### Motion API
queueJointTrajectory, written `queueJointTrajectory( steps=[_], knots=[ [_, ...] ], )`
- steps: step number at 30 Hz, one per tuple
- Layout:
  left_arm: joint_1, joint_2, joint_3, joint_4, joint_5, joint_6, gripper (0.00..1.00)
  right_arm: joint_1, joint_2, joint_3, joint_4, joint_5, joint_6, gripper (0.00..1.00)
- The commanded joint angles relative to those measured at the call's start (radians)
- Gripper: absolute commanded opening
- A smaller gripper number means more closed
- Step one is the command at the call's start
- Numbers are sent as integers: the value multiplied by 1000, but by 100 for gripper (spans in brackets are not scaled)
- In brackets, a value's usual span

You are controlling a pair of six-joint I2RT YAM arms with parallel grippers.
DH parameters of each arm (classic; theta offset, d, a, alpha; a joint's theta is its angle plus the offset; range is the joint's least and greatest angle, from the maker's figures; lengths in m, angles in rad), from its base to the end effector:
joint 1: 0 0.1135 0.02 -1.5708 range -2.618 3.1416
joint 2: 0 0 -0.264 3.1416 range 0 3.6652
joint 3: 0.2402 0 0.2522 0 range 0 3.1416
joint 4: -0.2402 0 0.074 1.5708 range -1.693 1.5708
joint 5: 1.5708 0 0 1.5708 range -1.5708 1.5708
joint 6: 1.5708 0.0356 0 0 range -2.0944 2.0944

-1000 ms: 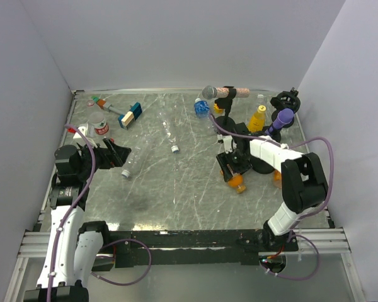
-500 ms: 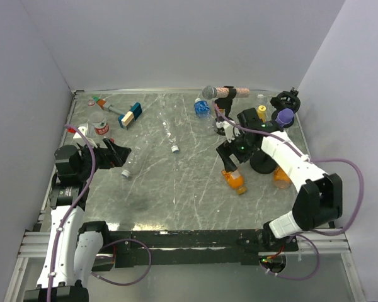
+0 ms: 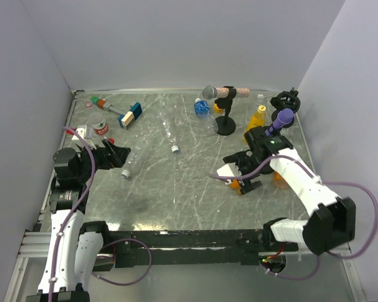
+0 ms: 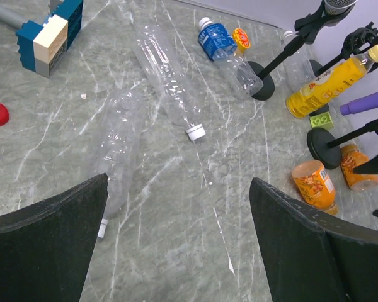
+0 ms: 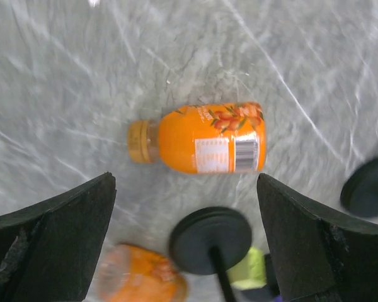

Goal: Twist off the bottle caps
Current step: Move the plastic bottle to the center of the board.

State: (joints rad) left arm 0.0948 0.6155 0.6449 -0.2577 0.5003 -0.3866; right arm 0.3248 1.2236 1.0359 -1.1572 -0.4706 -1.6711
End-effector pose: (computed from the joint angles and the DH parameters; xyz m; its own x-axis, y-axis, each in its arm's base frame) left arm 0.1510 -0.0028 0.3093 -0.3527 -0.3659 -0.8612 0.2689 0.8419 -0.4678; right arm 0.1898 0.0809 0.2719 0.4712 -0.7771 -0.4172 -0.8809 -0.3908 -0.2671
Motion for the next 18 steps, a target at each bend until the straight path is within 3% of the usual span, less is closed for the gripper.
queueJointTrajectory(
  steps=[1,9,14,18],
  knots=[
    [0,-10,-7,44,15,0,97,-1,91,32,-26,42,-488,99],
    [0,15,-8,41,11,-8,97,37,161,4,79,136,-685,99],
    [0,16,-19,48,14,-24,97,63,217,21,148,158,-659,99],
    [0,20,-21,49,20,-26,97,62,238,58,163,122,-532,99]
  ],
)
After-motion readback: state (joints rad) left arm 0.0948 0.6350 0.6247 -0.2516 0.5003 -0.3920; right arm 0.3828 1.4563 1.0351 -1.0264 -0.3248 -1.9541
